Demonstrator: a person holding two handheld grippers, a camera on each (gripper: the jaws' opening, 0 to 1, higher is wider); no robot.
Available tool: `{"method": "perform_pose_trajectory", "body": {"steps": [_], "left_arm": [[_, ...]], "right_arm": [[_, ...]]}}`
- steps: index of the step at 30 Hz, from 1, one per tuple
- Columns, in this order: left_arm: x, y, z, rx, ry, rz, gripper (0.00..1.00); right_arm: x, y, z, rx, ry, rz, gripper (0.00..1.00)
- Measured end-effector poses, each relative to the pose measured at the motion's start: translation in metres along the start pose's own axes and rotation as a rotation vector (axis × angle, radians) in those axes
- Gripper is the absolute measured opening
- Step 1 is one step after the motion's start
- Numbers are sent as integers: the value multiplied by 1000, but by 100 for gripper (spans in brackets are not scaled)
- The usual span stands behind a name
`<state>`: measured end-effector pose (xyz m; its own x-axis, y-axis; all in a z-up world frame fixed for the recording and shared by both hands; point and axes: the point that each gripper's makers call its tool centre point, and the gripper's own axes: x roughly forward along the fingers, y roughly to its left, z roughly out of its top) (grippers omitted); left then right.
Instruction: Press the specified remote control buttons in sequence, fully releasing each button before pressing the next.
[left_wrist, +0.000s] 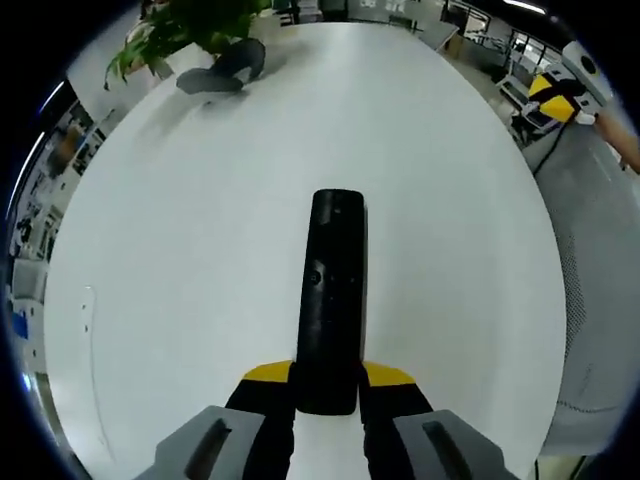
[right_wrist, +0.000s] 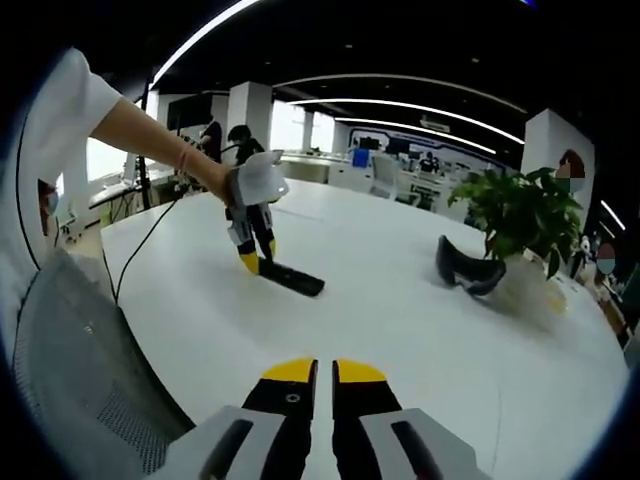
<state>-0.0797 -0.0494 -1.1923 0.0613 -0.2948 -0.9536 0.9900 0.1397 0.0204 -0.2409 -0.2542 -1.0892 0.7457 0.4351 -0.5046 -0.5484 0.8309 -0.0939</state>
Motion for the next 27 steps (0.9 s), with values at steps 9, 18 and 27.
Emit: {"method": "perform_pose_trajectory", "body": {"steps": [9, 18, 27], "left_arm": [[0, -25, -2, 19, 22, -3, 24], [1, -45, -4, 45, 25, -9, 24], [1, -62, -4, 51, 28, -11, 24]], "right_arm": [[1, 0, -3, -17, 22, 1, 2], [2, 4, -8, -40, 52, 10, 1], [4, 11, -13, -75, 81, 44, 0]]}}
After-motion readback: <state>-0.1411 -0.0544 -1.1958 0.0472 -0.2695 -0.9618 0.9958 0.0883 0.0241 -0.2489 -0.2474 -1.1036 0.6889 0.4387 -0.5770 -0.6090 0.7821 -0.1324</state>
